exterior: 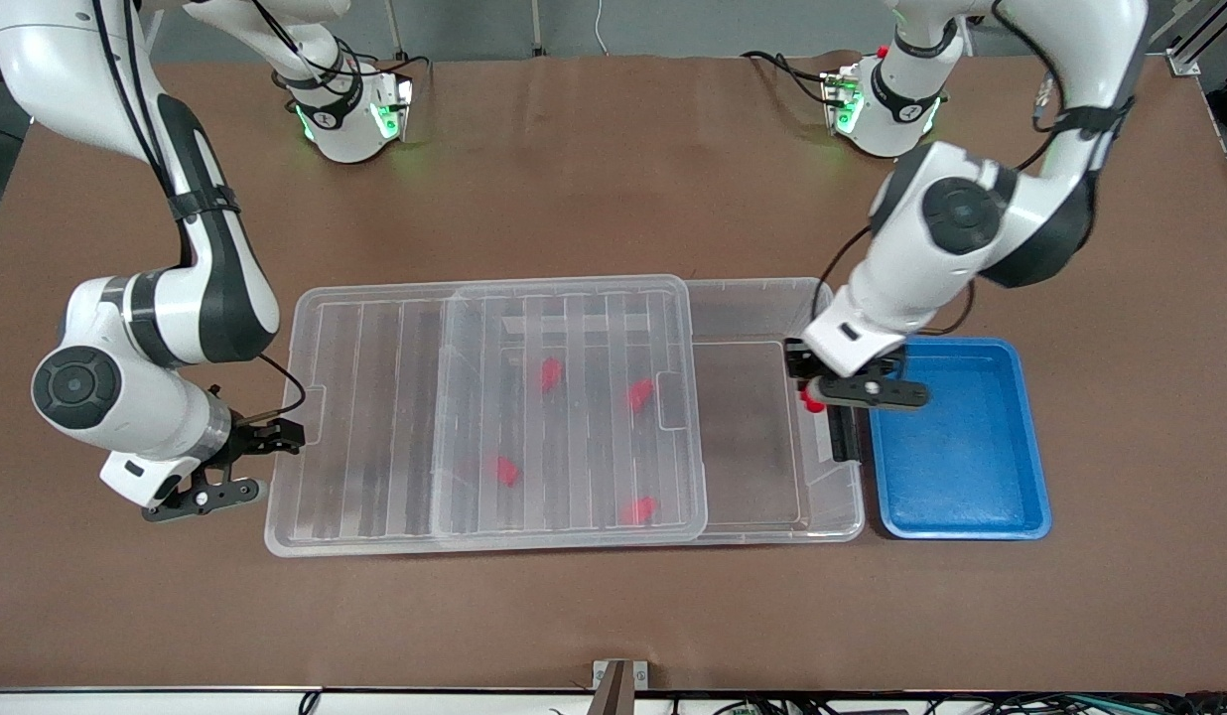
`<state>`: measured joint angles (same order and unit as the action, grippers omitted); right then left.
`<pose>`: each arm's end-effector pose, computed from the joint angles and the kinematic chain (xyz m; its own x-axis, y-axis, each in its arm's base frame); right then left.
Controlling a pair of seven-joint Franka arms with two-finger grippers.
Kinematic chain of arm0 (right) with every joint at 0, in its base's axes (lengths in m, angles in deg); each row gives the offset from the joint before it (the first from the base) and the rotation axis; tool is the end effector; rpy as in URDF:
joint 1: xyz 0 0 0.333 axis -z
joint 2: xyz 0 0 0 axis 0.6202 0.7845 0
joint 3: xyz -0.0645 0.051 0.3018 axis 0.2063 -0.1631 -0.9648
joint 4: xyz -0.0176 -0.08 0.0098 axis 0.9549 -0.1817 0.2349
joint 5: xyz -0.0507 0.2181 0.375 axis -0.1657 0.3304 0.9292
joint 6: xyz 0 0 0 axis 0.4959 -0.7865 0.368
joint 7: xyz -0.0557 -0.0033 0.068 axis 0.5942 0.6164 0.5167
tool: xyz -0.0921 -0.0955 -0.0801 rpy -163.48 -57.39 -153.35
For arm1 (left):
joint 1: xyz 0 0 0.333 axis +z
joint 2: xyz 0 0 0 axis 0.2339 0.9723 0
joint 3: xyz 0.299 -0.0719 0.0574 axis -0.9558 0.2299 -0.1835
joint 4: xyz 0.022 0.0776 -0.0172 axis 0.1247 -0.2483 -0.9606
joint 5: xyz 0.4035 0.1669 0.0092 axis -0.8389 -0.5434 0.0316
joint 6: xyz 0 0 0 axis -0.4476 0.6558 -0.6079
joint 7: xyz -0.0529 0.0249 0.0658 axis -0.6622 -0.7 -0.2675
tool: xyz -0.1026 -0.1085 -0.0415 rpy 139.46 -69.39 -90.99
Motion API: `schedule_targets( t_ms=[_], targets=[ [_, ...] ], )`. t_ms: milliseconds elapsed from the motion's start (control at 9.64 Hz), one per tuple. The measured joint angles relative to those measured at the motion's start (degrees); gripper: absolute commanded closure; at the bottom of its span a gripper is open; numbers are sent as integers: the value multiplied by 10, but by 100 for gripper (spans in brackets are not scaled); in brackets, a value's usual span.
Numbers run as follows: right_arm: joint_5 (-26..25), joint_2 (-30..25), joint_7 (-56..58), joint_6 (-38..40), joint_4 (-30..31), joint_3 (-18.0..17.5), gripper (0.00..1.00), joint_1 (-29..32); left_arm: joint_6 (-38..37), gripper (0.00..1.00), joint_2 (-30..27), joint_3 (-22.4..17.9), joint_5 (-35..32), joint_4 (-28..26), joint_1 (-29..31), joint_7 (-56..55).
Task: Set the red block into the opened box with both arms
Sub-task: 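Lift the red block with the left gripper while the right gripper slides the lid open, then lower the red block into the opened box section and open the left gripper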
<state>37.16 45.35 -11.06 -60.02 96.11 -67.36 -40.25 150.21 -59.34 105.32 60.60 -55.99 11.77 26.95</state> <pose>0.7309 0.0563 0.2908 0.9738 0.2239 -0.0407 0.2267 -0.9698 0.0897 0.6105 -0.3174 0.3046 0.9909 -0.1006 0.0895 -0.1086 -0.9901 0.0891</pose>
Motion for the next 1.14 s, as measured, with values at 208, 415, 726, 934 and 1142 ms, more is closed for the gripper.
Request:
schedule_targets(
  t_ms=[208, 415, 726, 934, 1142],
  targets=[
    [26, -39, -67, 42, -19, -1, 0, -2, 1, 100, 83, 22, -71, 35, -9, -78],
    [38, -126, -146, 122, -29, -2, 0, -4, 5, 99, 156, 26, -111, 57, -9, -100],
    [39, -233, -178, 224, -23, 21, 0, -3, 20, 92, 222, 25, -114, 87, -1, -100],
    [39, -250, -168, 241, -20, 43, 0, -1, 21, 76, 241, 27, -114, 99, -2, -100],
    [40, -259, -151, 272, -20, 55, 0, -1, 21, 0, 246, 28, -126, 100, -4, -100]
  ],
)
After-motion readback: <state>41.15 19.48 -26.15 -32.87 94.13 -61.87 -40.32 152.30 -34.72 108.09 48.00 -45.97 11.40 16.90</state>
